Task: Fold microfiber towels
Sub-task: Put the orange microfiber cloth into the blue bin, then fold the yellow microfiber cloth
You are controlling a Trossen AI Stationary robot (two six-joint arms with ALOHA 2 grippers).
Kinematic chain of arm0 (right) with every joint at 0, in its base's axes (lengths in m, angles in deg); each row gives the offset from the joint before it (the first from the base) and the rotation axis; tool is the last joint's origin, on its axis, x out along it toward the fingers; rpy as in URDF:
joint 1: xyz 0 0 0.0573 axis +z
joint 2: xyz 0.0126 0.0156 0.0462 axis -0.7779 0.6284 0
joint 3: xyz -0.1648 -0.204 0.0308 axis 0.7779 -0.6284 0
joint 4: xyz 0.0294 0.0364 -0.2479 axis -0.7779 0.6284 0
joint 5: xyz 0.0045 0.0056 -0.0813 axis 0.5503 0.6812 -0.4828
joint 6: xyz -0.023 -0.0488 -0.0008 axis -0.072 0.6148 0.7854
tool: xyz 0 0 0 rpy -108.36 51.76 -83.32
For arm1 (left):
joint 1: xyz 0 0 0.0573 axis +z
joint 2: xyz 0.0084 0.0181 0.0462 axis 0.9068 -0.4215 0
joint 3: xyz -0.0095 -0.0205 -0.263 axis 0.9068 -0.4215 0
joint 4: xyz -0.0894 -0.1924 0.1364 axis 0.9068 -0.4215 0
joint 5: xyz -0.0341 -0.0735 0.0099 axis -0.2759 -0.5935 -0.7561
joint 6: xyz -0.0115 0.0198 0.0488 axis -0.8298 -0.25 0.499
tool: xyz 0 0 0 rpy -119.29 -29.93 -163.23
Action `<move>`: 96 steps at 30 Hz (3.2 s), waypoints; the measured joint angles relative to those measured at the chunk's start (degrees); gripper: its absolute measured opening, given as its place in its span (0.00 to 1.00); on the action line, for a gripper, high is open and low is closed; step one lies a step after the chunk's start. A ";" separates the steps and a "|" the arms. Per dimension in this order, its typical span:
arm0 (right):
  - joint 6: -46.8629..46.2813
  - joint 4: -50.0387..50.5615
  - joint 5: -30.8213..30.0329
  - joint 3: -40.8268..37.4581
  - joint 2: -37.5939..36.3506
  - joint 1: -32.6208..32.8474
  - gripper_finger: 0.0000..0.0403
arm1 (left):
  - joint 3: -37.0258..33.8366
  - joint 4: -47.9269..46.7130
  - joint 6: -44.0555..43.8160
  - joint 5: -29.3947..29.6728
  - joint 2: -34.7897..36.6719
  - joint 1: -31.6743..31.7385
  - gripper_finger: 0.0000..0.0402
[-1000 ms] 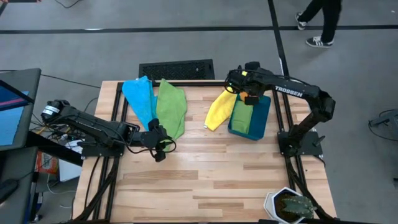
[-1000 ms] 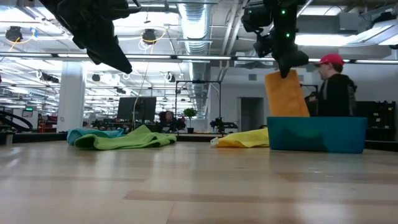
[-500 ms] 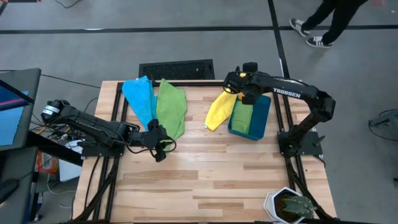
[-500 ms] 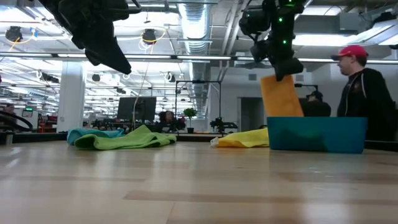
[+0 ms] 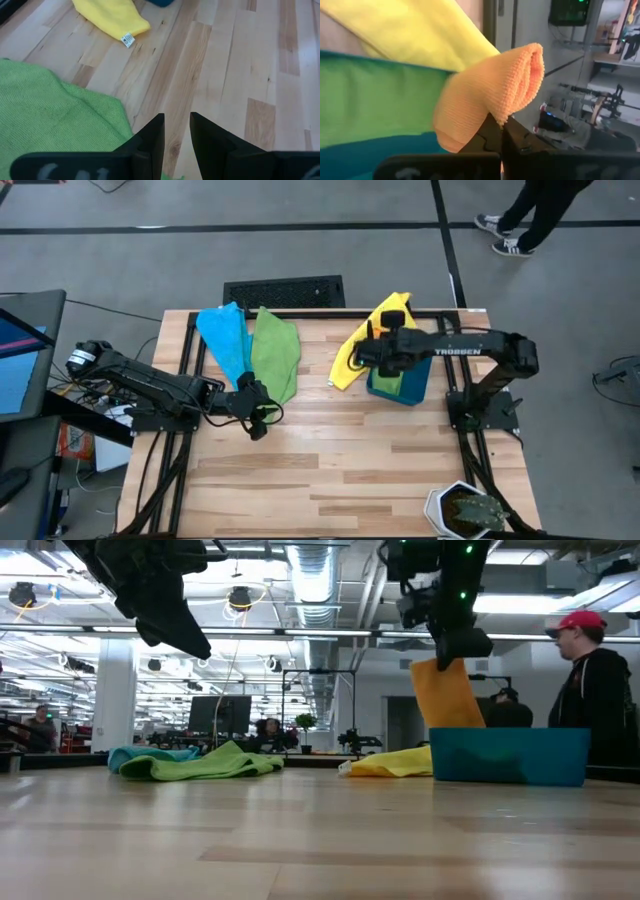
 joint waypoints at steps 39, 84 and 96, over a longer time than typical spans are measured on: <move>-14.66 -3.81 11.64 -14.66 0.00 15.93 0.30 | 0.00 0.07 -1.75 -5.37 -0.02 -0.20 0.21; -34.91 -11.95 35.61 11.18 14.05 7.62 0.47 | 7.96 -6.45 15.87 -43.49 8.33 40.19 0.47; -29.87 -10.87 32.60 16.87 28.84 5.71 0.54 | 7.96 -9.18 16.96 -43.45 8.76 40.35 0.48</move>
